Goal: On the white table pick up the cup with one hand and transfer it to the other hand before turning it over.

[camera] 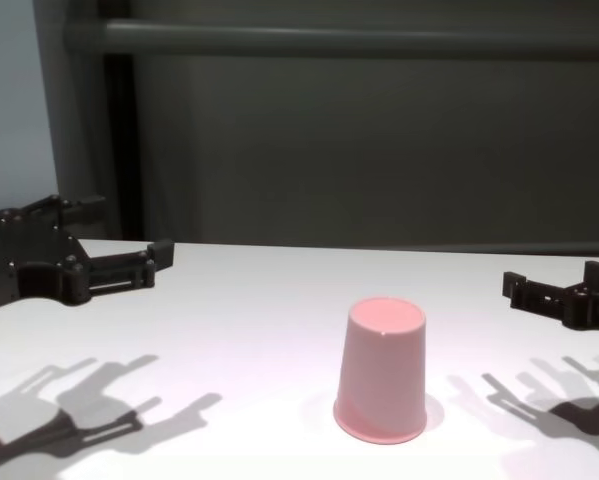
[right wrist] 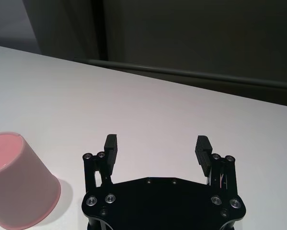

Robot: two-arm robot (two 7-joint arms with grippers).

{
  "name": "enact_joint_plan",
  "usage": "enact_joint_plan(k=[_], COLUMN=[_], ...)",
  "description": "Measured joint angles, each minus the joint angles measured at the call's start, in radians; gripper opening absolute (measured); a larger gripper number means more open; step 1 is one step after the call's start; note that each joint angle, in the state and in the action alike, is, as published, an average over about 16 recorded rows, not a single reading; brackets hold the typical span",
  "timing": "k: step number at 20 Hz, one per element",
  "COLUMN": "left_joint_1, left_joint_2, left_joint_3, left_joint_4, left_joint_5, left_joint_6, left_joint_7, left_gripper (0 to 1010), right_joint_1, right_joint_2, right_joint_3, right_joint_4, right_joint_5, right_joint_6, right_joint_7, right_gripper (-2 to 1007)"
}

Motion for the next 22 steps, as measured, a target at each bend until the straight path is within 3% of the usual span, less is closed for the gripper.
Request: enact_joint_plan(k=[22], left_joint_1=[0.000], left_joint_2=[0.000], left_joint_3=[0.000], left_joint_4=[0.000], left_joint_5=[0.000], left_joint_6=[0.000], left_joint_7=[0.000], left_gripper=[1002], right_joint_1=[0.000], right_joint_2=[0.000], right_joint_3=[-0.006], right_joint_4=[-0.006], right_joint_5=[0.000], right_joint_6=[0.003], right_joint_7=[-0.004], right_gripper=[1002])
